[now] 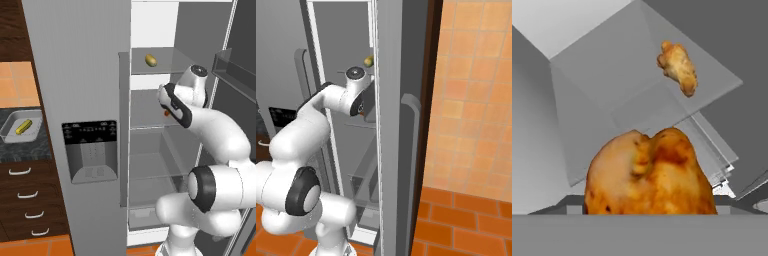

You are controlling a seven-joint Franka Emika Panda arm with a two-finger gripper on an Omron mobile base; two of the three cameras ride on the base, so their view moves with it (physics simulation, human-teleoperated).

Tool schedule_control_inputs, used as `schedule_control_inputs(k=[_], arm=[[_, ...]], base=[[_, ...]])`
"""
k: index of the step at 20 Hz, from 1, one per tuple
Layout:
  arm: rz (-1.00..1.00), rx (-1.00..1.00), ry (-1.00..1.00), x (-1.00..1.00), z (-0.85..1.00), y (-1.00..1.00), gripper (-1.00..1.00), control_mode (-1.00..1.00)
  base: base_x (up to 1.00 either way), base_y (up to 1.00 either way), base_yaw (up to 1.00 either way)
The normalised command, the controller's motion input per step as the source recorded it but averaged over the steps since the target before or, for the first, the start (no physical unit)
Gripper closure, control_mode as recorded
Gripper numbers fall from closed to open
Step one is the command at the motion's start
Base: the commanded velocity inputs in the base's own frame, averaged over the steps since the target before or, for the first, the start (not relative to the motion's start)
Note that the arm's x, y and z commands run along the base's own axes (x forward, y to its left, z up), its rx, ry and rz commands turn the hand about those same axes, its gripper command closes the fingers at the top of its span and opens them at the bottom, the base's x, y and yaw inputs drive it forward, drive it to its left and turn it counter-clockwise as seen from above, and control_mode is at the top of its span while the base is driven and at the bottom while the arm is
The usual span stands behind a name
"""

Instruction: Place one cucumber and one chicken drumstick in each tupperware on the nearby counter, to pack two identical lunches.

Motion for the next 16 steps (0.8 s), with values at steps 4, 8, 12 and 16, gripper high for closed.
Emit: schedule_control_inputs(k=[4,8,12,16], arm=[[0.0,0.0,0.0,0.0,0.0,0.0,1.0,1.0],[0.0,0.0,0.0,0.0,0.0,0.0,1.0,1.0],[0.0,0.0,0.0,0.0,0.0,0.0,1.0,1.0],[0.0,0.0,0.0,0.0,0.0,0.0,1.0,1.0]], base=[[-1.0,0.47,-0.01],[-0.69,1.0,0.21],[0.01,1.0,0.18],[-0.49,1.0,0.13]])
